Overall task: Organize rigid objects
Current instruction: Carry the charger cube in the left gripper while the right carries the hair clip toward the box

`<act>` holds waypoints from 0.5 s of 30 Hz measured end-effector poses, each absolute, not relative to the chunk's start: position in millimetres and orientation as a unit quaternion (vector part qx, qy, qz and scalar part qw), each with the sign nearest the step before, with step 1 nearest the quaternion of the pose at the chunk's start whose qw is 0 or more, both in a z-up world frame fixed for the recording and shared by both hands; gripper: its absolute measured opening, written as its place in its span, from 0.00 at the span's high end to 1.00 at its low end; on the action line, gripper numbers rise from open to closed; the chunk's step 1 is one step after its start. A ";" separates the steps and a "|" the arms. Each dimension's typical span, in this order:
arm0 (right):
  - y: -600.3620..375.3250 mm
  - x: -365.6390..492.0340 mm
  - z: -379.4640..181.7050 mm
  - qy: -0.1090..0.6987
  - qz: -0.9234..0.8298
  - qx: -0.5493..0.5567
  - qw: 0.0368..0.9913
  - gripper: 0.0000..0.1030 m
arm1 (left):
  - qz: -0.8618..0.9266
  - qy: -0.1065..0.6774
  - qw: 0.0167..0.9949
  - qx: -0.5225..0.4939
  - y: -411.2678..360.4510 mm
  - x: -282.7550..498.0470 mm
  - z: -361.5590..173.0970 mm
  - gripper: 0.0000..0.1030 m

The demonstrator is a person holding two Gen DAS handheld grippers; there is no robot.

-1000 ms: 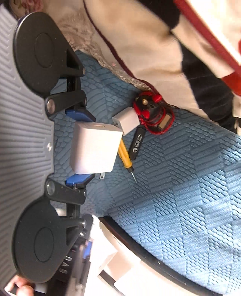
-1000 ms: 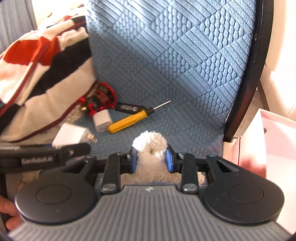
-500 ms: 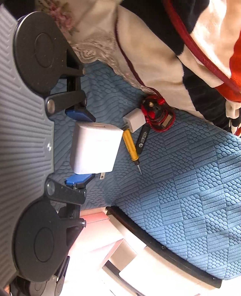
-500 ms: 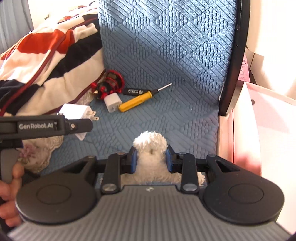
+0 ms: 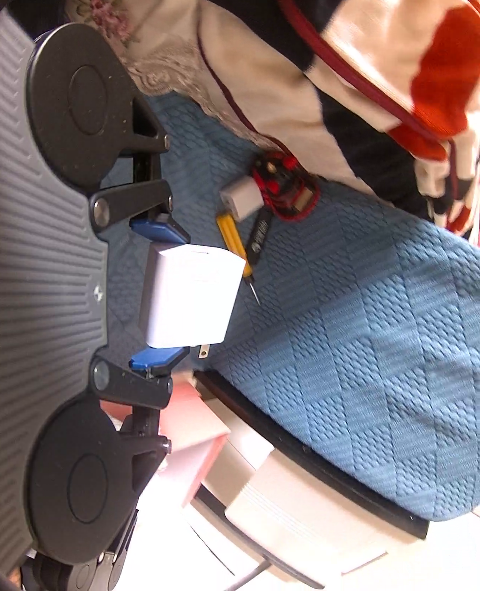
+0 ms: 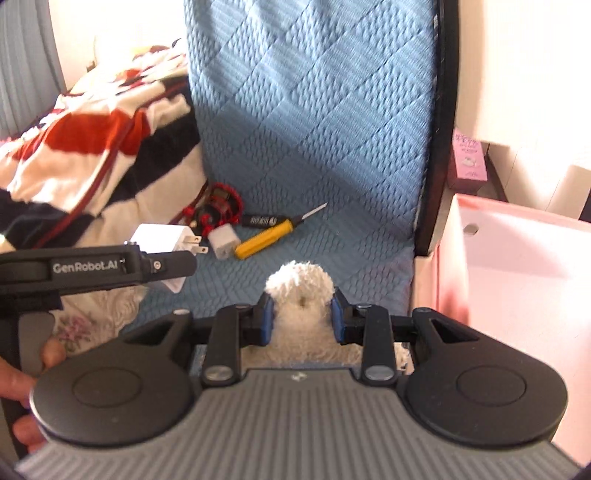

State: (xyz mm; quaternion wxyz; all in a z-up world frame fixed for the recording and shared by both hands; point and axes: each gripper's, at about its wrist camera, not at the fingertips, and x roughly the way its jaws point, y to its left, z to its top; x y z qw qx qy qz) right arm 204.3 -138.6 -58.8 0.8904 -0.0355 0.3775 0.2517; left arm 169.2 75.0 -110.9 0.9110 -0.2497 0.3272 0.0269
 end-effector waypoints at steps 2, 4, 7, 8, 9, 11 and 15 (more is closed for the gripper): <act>-144.6 206.8 -51.0 0.370 0.249 -0.032 0.895 0.67 | 0.020 0.322 0.912 -0.252 72.1 172.8 -103.7 0.39; -150.9 210.0 -42.7 0.362 0.245 -0.028 0.899 0.67 | 0.015 0.316 0.915 -0.251 68.0 176.7 -96.4 0.39; -158.6 214.4 -29.9 0.348 0.240 -0.028 0.906 0.67 | 0.005 0.309 0.918 -0.250 60.9 182.8 -86.7 0.39; -161.7 215.7 -26.2 0.345 0.238 -0.027 0.908 0.67 | 0.001 0.306 0.919 -0.249 58.5 184.7 -83.7 0.39; -164.9 217.5 -22.6 0.341 0.236 -0.025 0.910 0.67 | -0.002 0.305 0.920 -0.248 55.6 187.2 -80.6 0.39; -171.2 220.3 -15.4 0.334 0.229 -0.025 0.914 0.67 | -0.009 0.300 0.921 -0.246 49.1 191.4 -74.2 0.39; -184.0 225.1 -1.2 0.321 0.221 -0.021 0.921 0.67 | -0.021 0.292 0.925 -0.241 36.0 196.7 -62.0 0.39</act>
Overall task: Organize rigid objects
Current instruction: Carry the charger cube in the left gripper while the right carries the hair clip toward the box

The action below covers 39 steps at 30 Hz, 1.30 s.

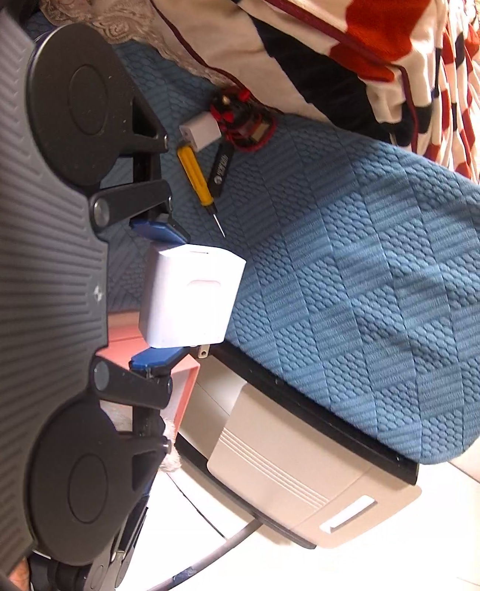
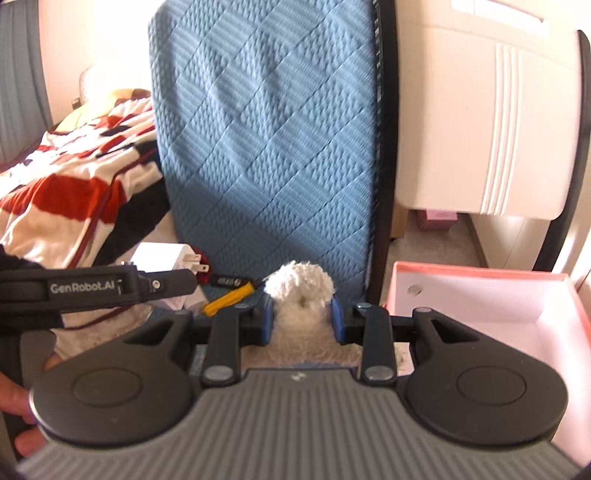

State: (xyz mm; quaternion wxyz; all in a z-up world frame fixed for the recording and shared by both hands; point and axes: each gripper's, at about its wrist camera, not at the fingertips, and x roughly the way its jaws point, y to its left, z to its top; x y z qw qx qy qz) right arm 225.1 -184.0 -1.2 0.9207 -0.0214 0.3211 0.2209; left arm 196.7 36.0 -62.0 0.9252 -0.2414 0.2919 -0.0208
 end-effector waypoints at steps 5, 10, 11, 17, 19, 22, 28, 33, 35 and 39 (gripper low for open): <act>-198.7 229.9 11.5 0.310 0.211 -0.017 0.927 0.67 | -0.034 0.285 0.930 -0.231 20.7 202.8 -49.3 0.39; -212.6 232.0 20.8 0.303 0.203 -0.015 0.931 0.68 | -0.047 0.278 0.932 -0.230 4.0 209.2 -37.0 0.39; -216.1 232.2 22.3 0.301 0.201 -0.014 0.932 0.67 | -0.051 0.277 0.932 -0.229 -0.1 210.3 -35.0 0.39; -243.7 231.8 26.8 0.298 0.183 -0.008 0.937 0.67 | -0.071 0.276 0.932 -0.224 -30.3 216.5 -29.8 0.39; -253.6 231.0 26.2 0.299 0.176 -0.007 0.938 0.67 | -0.078 0.278 0.931 -0.222 -41.9 218.5 -31.3 0.39; -269.5 230.1 22.6 0.303 0.164 -0.004 0.939 0.67 | -0.089 0.283 0.930 -0.217 -60.6 222.5 -35.3 0.39; -302.1 228.8 8.1 0.321 0.140 0.004 0.937 0.67 | -0.109 0.305 0.923 -0.207 -98.5 231.4 -51.0 0.39; -326.6 230.4 -9.2 0.345 0.119 0.015 0.931 0.67 | -0.123 0.328 0.916 -0.196 -127.4 240.1 -67.1 0.39; -335.0 231.8 -17.5 0.355 0.113 0.019 0.928 0.67 | -0.127 0.338 0.913 -0.190 -137.8 243.5 -74.0 0.39; -347.8 232.1 -34.7 0.376 0.105 0.026 0.920 0.67 | -0.132 0.359 0.906 -0.180 -154.1 249.4 -89.1 0.39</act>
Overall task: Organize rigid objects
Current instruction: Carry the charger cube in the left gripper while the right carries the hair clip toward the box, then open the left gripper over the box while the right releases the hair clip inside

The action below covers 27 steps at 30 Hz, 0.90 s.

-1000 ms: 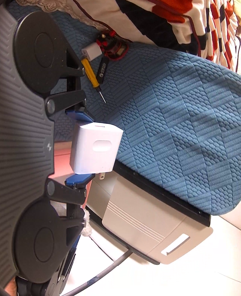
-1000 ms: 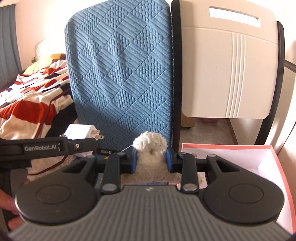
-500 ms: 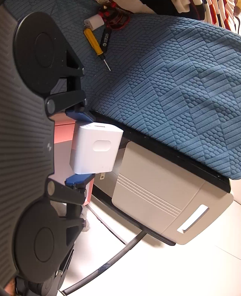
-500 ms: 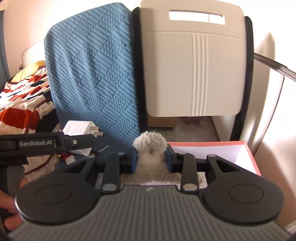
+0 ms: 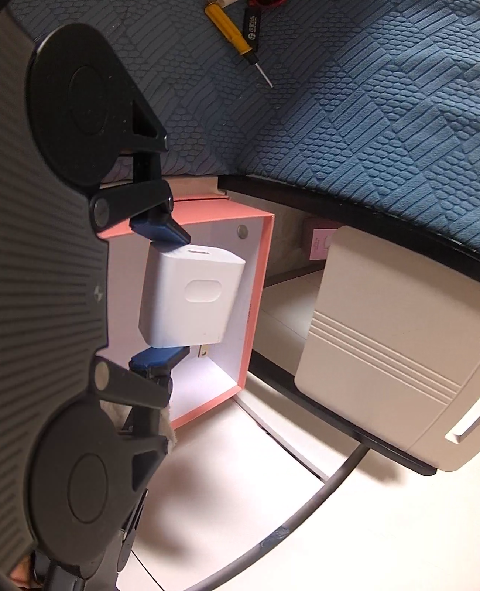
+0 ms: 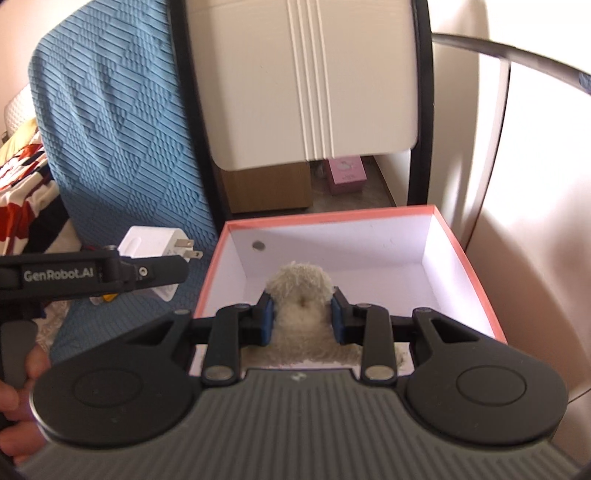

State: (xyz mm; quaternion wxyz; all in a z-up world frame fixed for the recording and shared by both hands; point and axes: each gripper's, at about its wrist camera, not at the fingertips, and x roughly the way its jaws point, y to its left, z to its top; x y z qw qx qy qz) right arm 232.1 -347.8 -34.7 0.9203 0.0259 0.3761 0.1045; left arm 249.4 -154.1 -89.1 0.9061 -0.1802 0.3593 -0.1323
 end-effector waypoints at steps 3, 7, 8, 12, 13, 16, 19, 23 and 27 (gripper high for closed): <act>-356.1 232.3 -47.5 0.392 0.096 0.028 0.914 0.67 | -0.134 0.372 0.903 -0.171 -165.7 253.5 -100.3 0.39; -368.6 233.3 -61.1 0.410 0.087 0.038 0.907 0.67 | -0.137 0.393 0.893 -0.171 -177.6 258.8 -116.7 0.39; -371.3 234.1 -64.8 0.415 0.086 0.040 0.905 0.67 | -0.139 0.398 0.891 -0.170 -180.4 259.5 -120.1 0.39; -378.2 234.8 -80.2 0.436 0.082 0.044 0.895 0.67 | -0.140 0.415 0.885 -0.161 -190.2 261.9 -131.7 0.39; -379.3 235.2 -83.0 0.440 0.081 0.046 0.893 0.67 | -0.140 0.420 0.883 -0.159 -192.2 262.4 -134.4 0.39; -384.0 234.9 -92.6 0.455 0.080 0.047 0.886 0.67 | -0.140 0.434 0.876 -0.157 -196.2 263.0 -141.4 0.39; -389.6 235.3 -100.3 0.468 0.078 0.050 0.879 0.67 | -0.142 0.448 0.869 -0.157 -200.4 265.4 -147.9 0.39; -395.4 236.0 -106.4 0.477 0.077 0.054 0.874 0.67 | -0.139 0.457 0.865 -0.152 -205.8 266.8 -153.2 0.39; -398.9 235.9 -110.0 0.483 0.079 0.061 0.870 0.67 | -0.136 0.464 0.863 -0.150 -208.5 266.9 -156.7 0.39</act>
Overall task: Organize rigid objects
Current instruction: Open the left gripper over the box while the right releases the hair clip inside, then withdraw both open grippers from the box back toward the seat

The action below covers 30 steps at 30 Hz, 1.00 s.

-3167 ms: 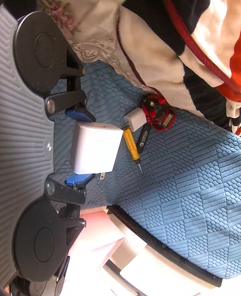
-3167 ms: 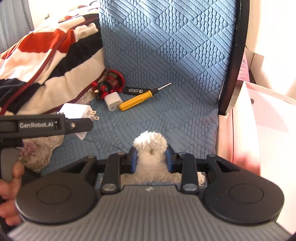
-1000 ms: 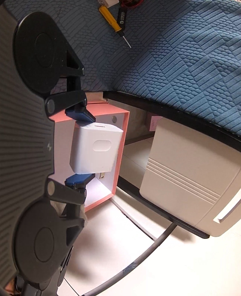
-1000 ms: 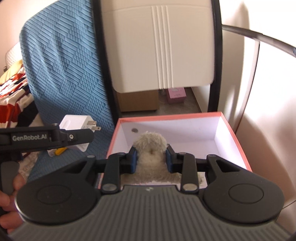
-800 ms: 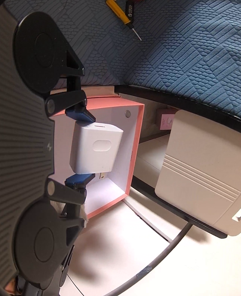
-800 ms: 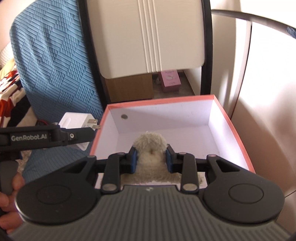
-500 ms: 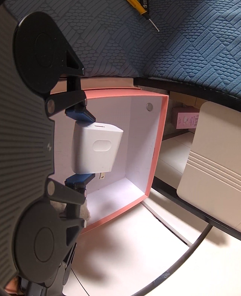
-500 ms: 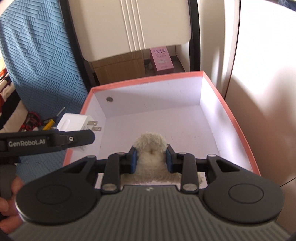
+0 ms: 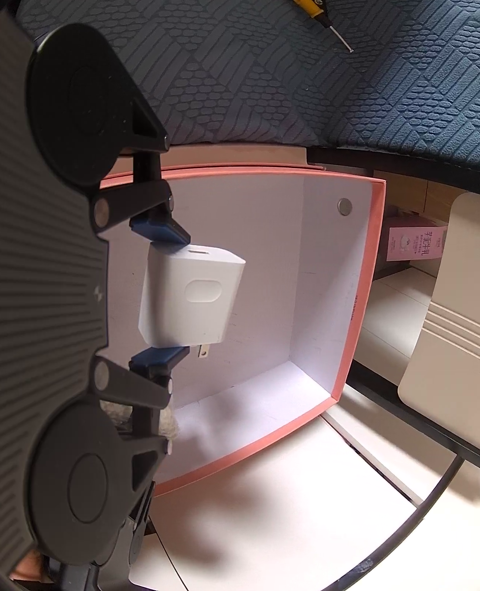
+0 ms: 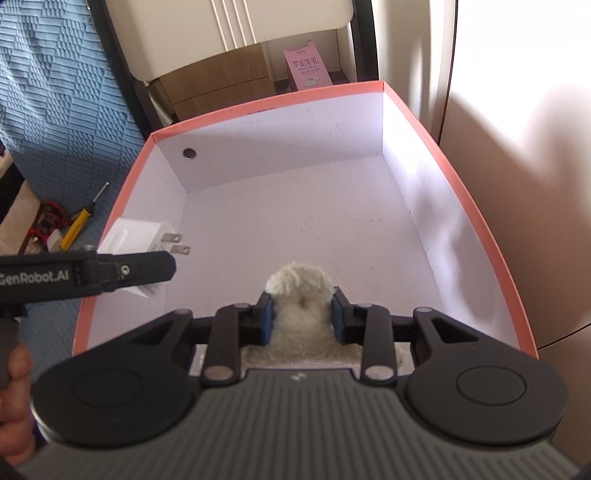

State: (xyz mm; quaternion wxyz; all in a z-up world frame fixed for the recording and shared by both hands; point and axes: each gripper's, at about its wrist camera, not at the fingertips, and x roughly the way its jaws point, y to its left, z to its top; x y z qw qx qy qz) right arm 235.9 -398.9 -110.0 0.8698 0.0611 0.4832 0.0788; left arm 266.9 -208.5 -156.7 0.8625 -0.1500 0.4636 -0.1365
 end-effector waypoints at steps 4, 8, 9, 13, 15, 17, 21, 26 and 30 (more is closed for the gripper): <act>-399.5 236.6 -111.4 0.487 0.085 0.069 0.867 0.65 | -0.136 0.470 0.859 -0.152 -208.7 268.1 -159.0 0.35; -398.3 235.6 -110.8 0.483 0.084 0.068 0.869 0.64 | -0.139 0.468 0.860 -0.149 -207.9 266.1 -157.6 0.31; -397.7 235.1 -109.5 0.481 0.083 0.067 0.870 0.64 | -0.139 0.466 0.861 -0.149 -206.6 265.2 -156.4 0.31; -393.9 232.9 -98.6 0.465 0.085 0.065 0.879 0.64 | -0.131 0.448 0.872 -0.149 -198.7 259.1 -147.3 0.31; -390.5 231.1 -90.3 0.452 0.090 0.062 0.885 0.64 | -0.127 0.437 0.878 -0.148 -193.8 255.6 -140.0 0.31; -385.7 229.1 -81.5 0.441 0.096 0.056 0.891 0.64 | -0.123 0.421 0.886 -0.149 -187.6 251.5 -130.8 0.31; -373.8 223.7 -63.8 0.415 0.115 0.050 0.901 0.64 | -0.110 0.383 0.907 -0.133 -176.0 241.0 -108.5 0.31; -356.4 216.0 -46.5 0.390 0.138 0.039 0.909 0.64 | -0.096 0.341 0.927 -0.125 -157.4 225.9 -81.2 0.31; -341.1 209.9 -33.8 0.371 0.150 0.029 0.916 0.64 | -0.086 0.309 0.939 -0.123 -140.3 209.3 -61.7 0.31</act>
